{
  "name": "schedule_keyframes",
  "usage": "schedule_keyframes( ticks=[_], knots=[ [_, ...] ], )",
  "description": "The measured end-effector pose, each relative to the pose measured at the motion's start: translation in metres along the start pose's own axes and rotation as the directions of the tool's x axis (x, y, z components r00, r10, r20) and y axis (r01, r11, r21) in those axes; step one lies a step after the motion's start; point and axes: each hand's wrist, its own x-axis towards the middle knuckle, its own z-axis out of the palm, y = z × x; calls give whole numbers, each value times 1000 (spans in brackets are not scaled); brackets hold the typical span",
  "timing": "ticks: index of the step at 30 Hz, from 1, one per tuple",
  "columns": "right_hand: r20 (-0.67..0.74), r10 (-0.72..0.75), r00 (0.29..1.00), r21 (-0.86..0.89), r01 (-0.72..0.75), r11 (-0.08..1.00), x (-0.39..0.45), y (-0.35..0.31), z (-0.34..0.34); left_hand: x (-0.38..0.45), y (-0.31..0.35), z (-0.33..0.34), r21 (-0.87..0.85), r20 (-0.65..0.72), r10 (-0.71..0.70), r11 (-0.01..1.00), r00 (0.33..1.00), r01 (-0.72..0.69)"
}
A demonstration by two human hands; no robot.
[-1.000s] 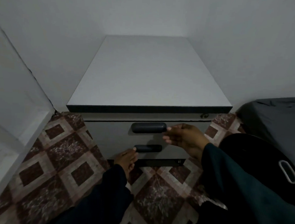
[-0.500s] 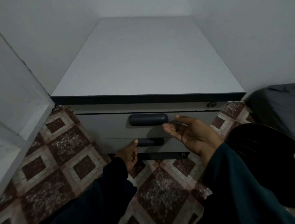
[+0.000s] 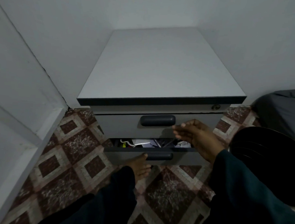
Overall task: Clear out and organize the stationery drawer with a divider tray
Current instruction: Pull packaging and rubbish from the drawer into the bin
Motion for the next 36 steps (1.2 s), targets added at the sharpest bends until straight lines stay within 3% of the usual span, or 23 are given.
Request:
schedule_keyframes(
  ticks=[2, 3, 5, 6, 7, 8, 10, 11, 20, 36],
  knots=[
    [-55, -44, 998, -331, 24, 943, -1, 14, -3, -10, 17, -12, 296, 7, 68, 953, 998, -67],
    [-58, -68, 996, -525, 28, 851, -3, 23, -5, -12, 25, -17, 472, -42, 205, 867, 978, -162],
    [5, -43, 999, -836, 27, 549, -2, 43, -11, -10, 38, -29, 803, -59, 521, 531, 852, -269],
    [43, 0, 999, -926, 40, 376, -2, 52, -15, -9, 40, -35, 899, 2, 613, 344, 790, -269],
    [79, 40, 996, -969, 68, 238, -3, 58, -16, -8, 39, -40, 946, 76, 624, 201, 778, -254],
    [105, 64, 992, -986, 95, 140, -4, 62, -16, -3, 36, -46, 973, 148, 573, 60, 806, -221],
    [107, 86, 991, -993, 101, 67, -7, 62, -11, 6, 26, -54, 970, 217, 445, -199, 869, -140],
    [97, 102, 990, -994, 93, 50, -8, 62, -9, 6, 23, -55, 957, 217, 431, -269, 876, -105],
    [38, 207, 978, -983, 74, -166, -40, 62, 2, -33, 0, -51, 933, 182, 316, -354, 931, -63],
    [41, 223, 974, -976, 86, -199, -108, 107, 1, -83, -60, -58, 857, 202, 226, -512, 953, -60]
  ],
)
